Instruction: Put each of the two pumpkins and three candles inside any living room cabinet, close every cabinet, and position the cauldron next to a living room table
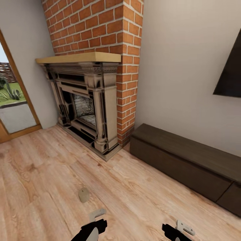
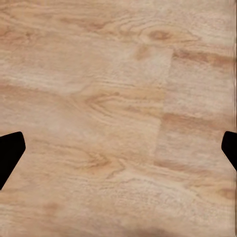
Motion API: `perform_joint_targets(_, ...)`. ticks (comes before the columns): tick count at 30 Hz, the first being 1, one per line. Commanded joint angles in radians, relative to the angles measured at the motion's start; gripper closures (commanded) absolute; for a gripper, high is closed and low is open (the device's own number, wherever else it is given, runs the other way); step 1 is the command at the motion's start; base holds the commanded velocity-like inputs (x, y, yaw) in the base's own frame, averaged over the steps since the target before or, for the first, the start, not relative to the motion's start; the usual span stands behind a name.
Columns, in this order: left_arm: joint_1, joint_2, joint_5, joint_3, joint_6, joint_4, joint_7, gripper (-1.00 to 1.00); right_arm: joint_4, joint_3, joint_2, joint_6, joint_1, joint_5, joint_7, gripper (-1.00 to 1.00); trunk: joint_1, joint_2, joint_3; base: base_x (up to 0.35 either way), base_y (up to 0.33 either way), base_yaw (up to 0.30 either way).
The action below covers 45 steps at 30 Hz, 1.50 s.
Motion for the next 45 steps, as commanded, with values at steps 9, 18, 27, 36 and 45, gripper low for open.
perform_joint_targets(9,0.000,0.001,0.009,-0.006,0.003,-0.002,0.009,-1.00,-0.002,-0.002,0.001,0.004,0.000,-0.009,-0.004,-1.00,0.000,0.000,-0.001,0.000,0.000,-0.283)
perform_joint_targets(18,0.000,0.001,0.009,-0.006,0.003,-0.002,0.009,-1.00,-0.002,-0.002,0.001,0.004,0.000,-0.009,-0.004,-1.00,0.000,0.000,-0.001,0.000,0.000,-0.283)
perform_joint_targets(27,0.000,0.003,0.009,-0.006,0.003,-0.002,0.009,-1.00,-0.002,-0.002,0.001,0.004,0.000,-0.009,-0.004,-1.00,0.000,0.000,-0.001,0.000,0.000,-0.283)
perform_joint_targets(36,0.000,0.003,0.009,-0.006,0.003,-0.002,0.009,-1.00,-0.002,-0.002,0.000,0.004,0.000,-0.008,-0.003,-1.00,0.000,0.000,-0.002,0.000,0.073,-0.283)
perform_joint_targets(45,0.000,0.003,0.010,-0.006,0.003,-0.002,0.009,-1.00,-0.001,-0.002,-0.027,0.004,0.000,-0.010,-0.002,-1.00,0.000,0.000,-0.008,0.020,0.093,-0.279)
